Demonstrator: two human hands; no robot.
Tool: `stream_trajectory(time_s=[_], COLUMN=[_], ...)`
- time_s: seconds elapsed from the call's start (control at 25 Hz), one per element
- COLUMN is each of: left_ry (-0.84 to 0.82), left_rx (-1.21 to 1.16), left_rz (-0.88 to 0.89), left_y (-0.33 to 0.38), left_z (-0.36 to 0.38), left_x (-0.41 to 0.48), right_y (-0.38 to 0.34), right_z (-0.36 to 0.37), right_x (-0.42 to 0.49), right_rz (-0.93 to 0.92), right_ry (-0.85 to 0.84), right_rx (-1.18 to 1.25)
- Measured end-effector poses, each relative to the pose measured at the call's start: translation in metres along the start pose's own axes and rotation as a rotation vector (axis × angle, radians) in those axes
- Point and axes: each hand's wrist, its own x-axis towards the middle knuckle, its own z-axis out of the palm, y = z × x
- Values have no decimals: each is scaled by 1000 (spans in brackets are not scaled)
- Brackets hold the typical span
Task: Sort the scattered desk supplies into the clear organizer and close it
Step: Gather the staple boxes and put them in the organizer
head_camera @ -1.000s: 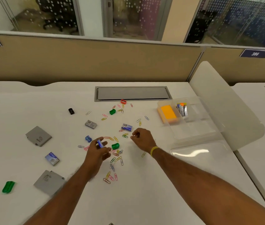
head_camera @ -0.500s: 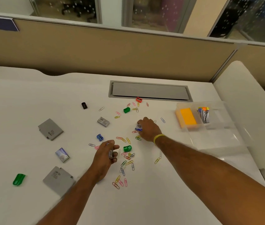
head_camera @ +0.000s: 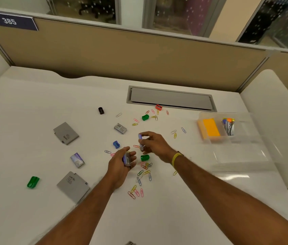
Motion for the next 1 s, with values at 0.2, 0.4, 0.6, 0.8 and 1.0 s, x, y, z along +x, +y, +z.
stream_trajectory(time_s=[0.2, 0.4, 0.6, 0.8, 1.0], left_ry=[-70, -84, -15, -49, 80], left_rx=[-114, -92, -91, -17, 6], left_rz=[40, 41, 54, 78, 132], left_y=[-6, -7, -4, 1, 19], left_z=[-18, -41, -58, -84, -113], left_x=[-14, -31, -40, -43, -43], right_y=[10, 15, 18, 17, 7], right_z=[50, 71, 88, 106, 136], right_x=[-29, -38, -36, -27, -11], right_rz=[-100, -177, -332, -380, -373], right_ry=[-25, -184, -262, -300, -449], right_rx=[-401, -753, -997, -1066, -1037])
